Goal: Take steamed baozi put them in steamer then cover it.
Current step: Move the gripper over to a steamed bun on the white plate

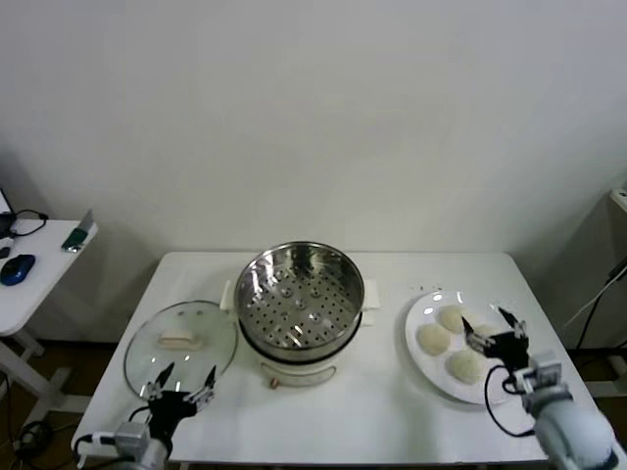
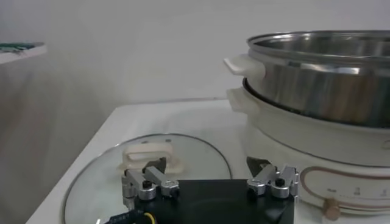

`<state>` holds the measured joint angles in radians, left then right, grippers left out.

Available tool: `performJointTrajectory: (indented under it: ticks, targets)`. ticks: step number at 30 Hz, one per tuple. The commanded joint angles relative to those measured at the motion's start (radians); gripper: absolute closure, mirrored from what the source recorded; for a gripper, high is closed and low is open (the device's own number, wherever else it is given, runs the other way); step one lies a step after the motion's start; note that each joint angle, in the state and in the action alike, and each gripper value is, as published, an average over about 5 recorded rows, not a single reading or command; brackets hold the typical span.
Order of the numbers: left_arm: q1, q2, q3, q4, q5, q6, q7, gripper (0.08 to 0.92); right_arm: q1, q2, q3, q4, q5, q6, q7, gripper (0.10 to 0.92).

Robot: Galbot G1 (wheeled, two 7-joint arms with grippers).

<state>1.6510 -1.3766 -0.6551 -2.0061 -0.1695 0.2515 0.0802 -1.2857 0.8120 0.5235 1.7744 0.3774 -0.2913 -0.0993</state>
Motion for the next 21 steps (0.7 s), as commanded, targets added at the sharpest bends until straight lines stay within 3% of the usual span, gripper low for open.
performJointTrajectory:
  ticks: [1,5,9,16,21]
  targets:
    - [-0.008,0.002,0.002,0.008,0.000,-0.004,0.004,0.177,0.537,-0.461,-0.406,-0.224,-0.195,-0.029,-0.590,0.203]
    - [-0.010,0.003,0.005,0.015,0.003,-0.006,0.007,0.177,0.814,-0.518,-0.701,-0.340,-0.280,0.127,-0.821,0.203]
    - [-0.011,0.004,0.007,0.020,0.006,-0.008,0.008,0.177,1.107,-0.502,-1.020,-0.414,-0.294,0.208,-0.950,0.203]
    - [-0.011,0.003,0.006,0.022,0.011,-0.012,0.010,0.177,1.536,-0.401,-1.545,-0.502,-0.306,0.255,-1.036,0.203]
    - [-0.012,0.002,0.003,0.024,0.009,-0.019,0.011,0.177,1.610,-0.346,-1.655,-0.545,-0.283,0.226,-1.030,0.203]
